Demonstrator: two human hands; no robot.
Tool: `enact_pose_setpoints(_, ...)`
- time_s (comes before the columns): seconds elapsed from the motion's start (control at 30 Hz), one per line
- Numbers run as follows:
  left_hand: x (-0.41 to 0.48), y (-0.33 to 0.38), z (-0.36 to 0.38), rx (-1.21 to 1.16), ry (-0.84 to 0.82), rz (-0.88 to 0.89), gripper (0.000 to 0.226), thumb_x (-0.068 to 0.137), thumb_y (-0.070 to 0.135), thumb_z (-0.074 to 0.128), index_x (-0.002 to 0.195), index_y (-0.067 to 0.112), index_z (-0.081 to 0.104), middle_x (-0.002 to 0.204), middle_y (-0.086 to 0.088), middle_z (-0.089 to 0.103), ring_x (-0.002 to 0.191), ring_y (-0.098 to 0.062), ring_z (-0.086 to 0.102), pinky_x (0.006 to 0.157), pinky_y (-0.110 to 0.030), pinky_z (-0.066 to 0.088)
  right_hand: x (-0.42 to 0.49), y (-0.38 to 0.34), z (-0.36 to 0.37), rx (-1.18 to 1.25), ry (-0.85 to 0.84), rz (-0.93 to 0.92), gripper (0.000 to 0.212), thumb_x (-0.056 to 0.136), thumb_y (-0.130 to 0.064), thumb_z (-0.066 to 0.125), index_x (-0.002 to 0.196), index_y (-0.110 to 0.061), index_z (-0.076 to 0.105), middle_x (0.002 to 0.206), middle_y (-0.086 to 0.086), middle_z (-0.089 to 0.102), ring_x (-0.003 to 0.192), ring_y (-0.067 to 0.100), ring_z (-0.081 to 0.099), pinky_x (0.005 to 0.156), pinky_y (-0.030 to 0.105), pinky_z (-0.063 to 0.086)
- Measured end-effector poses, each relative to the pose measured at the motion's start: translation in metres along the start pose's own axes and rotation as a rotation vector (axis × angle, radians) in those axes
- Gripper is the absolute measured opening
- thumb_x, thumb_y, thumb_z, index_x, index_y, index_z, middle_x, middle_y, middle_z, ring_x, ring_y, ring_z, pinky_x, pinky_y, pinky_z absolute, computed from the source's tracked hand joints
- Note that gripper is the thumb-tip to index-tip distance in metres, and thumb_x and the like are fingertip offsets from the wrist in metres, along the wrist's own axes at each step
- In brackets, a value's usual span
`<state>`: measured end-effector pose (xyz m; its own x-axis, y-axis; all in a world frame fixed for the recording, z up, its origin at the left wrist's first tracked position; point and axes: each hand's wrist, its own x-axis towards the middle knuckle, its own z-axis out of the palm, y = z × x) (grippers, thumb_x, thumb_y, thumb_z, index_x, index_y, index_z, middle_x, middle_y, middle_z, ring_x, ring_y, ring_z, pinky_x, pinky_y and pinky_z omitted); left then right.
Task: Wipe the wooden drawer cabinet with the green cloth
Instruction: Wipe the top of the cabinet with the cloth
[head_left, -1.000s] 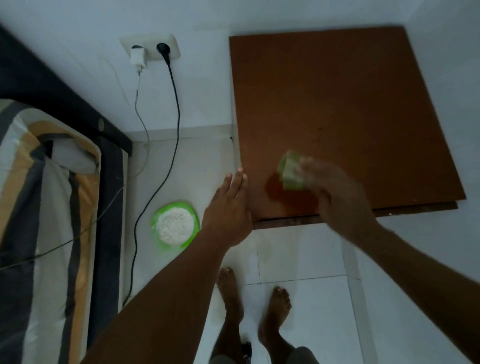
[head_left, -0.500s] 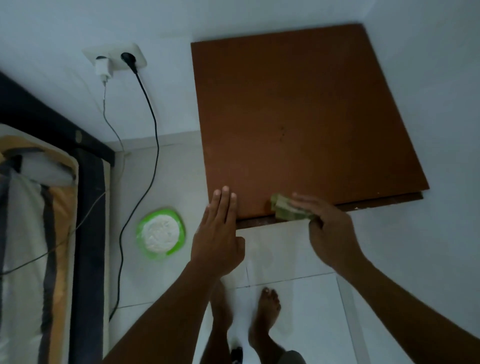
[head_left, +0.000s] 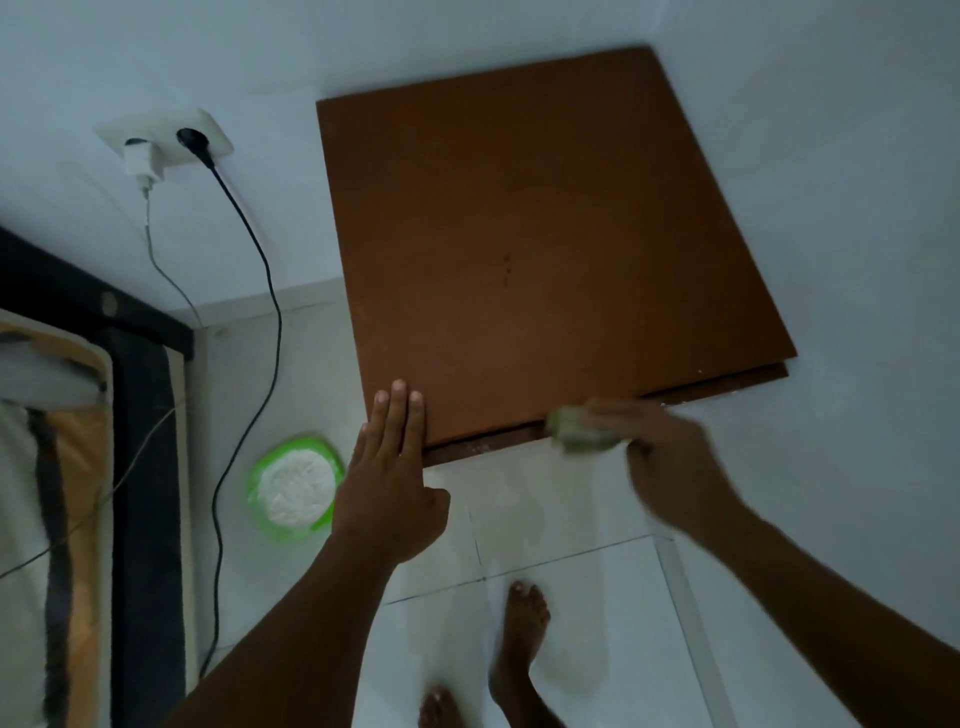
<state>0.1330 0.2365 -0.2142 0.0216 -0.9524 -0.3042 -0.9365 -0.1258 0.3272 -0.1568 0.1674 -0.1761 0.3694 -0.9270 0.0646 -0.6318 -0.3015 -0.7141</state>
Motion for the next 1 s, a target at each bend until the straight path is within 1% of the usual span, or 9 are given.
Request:
enact_pose_setpoints(0.03, 0.0, 0.001, 0.001, 0.004, 0.014, -0.007, 0.108, 0.074, 0.036, 0.057, 0.158, 0.013, -0.006, 0.166, -0.004, -0.017, 0.152, -0.021, -0.019, 0.124, -0.045, 0.012, 0.012, 0.008, -0.017, -0.037, 0.121, 0.079, 0.051, 0.077, 0.025, 0.047, 0.116, 0.0, 0.068, 0.122, 0.007, 0.062, 0.111, 0.006, 0.06, 0.095, 0.012, 0.048)
enact_pose_setpoints(0.17, 0.0, 0.004, 0.007, 0.039, 0.049, -0.009, 0.109, 0.072, 0.039, 0.056, 0.158, 0.01, -0.003, 0.167, -0.008, -0.011, 0.153, -0.025, -0.013, 0.124, -0.046, 0.012, 0.05, 0.069, -0.052, -0.201, 0.471, 0.344, 0.037, 0.084, 0.016, 0.05, 0.108, 0.0, 0.072, 0.118, 0.012, 0.067, 0.113, 0.02, 0.06, 0.102, 0.023, 0.046)
enact_pose_setpoints(0.3, 0.0, 0.005, 0.006, 0.042, 0.028, -0.017, 0.106, 0.074, 0.042, 0.051, 0.158, 0.01, -0.006, 0.166, -0.007, -0.016, 0.152, -0.024, -0.017, 0.125, -0.045, 0.008, 0.034, 0.065, -0.002, -0.307, 0.278, 0.415, 0.048, 0.077, 0.015, 0.052, 0.12, -0.001, 0.065, 0.128, 0.021, 0.06, 0.121, 0.038, 0.053, 0.105, 0.049, 0.044)
enact_pose_setpoints(0.43, 0.0, 0.009, 0.004, 0.029, 0.016, -0.028, 0.105, 0.075, 0.045, 0.047, 0.158, 0.01, -0.008, 0.165, -0.007, -0.019, 0.152, -0.025, -0.019, 0.125, -0.044, 0.004, -0.003, -0.002, 0.06, -0.179, 0.207, 0.198, 0.067, 0.063, 0.034, 0.048, 0.117, -0.001, 0.067, 0.121, 0.017, 0.065, 0.113, 0.037, 0.057, 0.096, 0.044, 0.05)
enact_pose_setpoints(0.53, 0.001, 0.007, 0.001, 0.025, -0.012, -0.018, 0.105, 0.077, 0.046, 0.046, 0.157, 0.012, -0.013, 0.164, -0.007, -0.024, 0.151, -0.025, -0.023, 0.125, -0.043, 0.003, -0.017, -0.028, 0.078, -0.036, 0.106, 0.14, 0.063, 0.066, 0.032, 0.05, 0.115, -0.003, 0.07, 0.121, 0.012, 0.067, 0.114, 0.03, 0.062, 0.102, 0.04, 0.05)
enact_pose_setpoints(0.63, 0.0, 0.001, -0.001, 0.039, -0.039, 0.019, 0.106, 0.083, 0.043, 0.053, 0.156, 0.013, -0.019, 0.162, -0.005, -0.03, 0.149, -0.023, -0.027, 0.125, -0.041, 0.001, -0.019, -0.043, 0.071, 0.022, 0.19, 0.155, 0.058, 0.072, 0.028, 0.051, 0.116, -0.006, 0.069, 0.126, 0.008, 0.065, 0.119, 0.019, 0.06, 0.106, 0.024, 0.045)
enact_pose_setpoints(0.8, -0.002, -0.007, 0.002, 0.055, -0.021, 0.09, 0.106, 0.084, 0.037, 0.054, 0.155, 0.013, -0.02, 0.162, -0.006, -0.03, 0.148, -0.023, -0.029, 0.125, -0.041, -0.001, 0.021, -0.041, 0.07, -0.156, 0.444, 0.154, 0.051, 0.078, 0.023, 0.052, 0.121, 0.0, 0.065, 0.128, 0.016, 0.062, 0.119, 0.026, 0.057, 0.104, 0.033, 0.044)
enact_pose_setpoints(0.93, -0.011, -0.023, 0.007, 0.083, -0.007, 0.192, 0.104, 0.085, 0.035, 0.054, 0.155, 0.013, -0.019, 0.162, -0.005, -0.031, 0.148, -0.022, -0.031, 0.125, -0.04, -0.001, 0.021, -0.046, 0.11, -0.231, 0.298, 0.14, 0.052, 0.064, 0.029, 0.056, 0.106, 0.003, 0.072, 0.114, 0.02, 0.068, 0.107, 0.041, 0.059, 0.084, 0.05, 0.056)
enact_pose_setpoints(1.0, -0.019, -0.035, 0.012, 0.121, 0.018, 0.265, 0.102, 0.086, 0.033, 0.054, 0.156, 0.012, -0.018, 0.162, -0.006, -0.03, 0.148, -0.022, -0.031, 0.125, -0.039, 0.0, 0.01, -0.046, 0.125, -0.261, 0.249, 0.083, 0.056, 0.062, 0.03, 0.055, 0.106, 0.002, 0.073, 0.115, 0.019, 0.068, 0.106, 0.042, 0.059, 0.085, 0.05, 0.056)
